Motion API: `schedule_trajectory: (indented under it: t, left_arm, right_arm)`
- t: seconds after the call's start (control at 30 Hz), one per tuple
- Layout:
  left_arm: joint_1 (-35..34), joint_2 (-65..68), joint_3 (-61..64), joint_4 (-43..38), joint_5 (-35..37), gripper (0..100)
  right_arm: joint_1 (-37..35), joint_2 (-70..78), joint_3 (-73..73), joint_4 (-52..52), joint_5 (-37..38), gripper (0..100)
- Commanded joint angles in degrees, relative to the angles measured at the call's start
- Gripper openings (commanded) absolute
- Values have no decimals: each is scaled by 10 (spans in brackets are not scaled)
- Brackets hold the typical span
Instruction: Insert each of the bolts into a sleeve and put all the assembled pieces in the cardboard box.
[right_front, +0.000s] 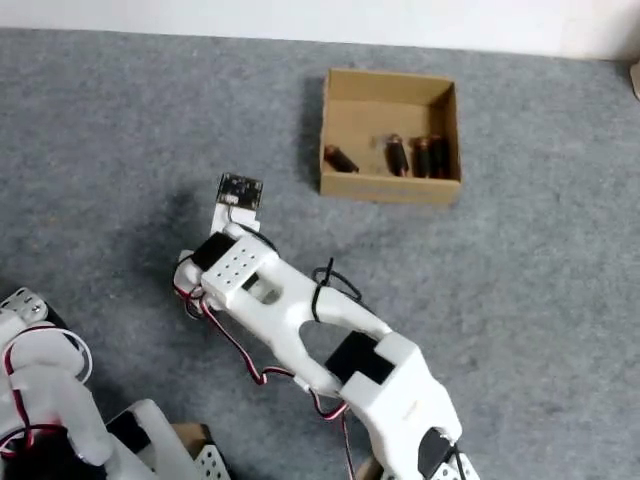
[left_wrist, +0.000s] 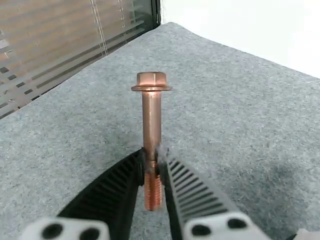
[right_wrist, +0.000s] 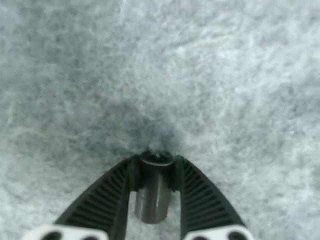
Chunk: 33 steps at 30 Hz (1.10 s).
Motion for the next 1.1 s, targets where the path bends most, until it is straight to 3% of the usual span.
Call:
schedule_trajectory:
  t: [0.0,0.2,0.33,0.77,1.07]
  left_arm:
    - [-5,0,-21,-1,-1,6]
    - [-4,0,-7,-2,-1,6]
    - [-4,0,1,-4,-1,6]
    - [-7,0,2,6,-4,6]
    - [5,0,-3,3,0,6]
  right_arm:
    - [18,-75,-8,15,0,5]
    - [23,-134,-12,20,90,5]
    - [51,-224,-12,61,110,5]
    - [221,-503,-9,77,312,5]
    - [320,-644,15,165,422,5]
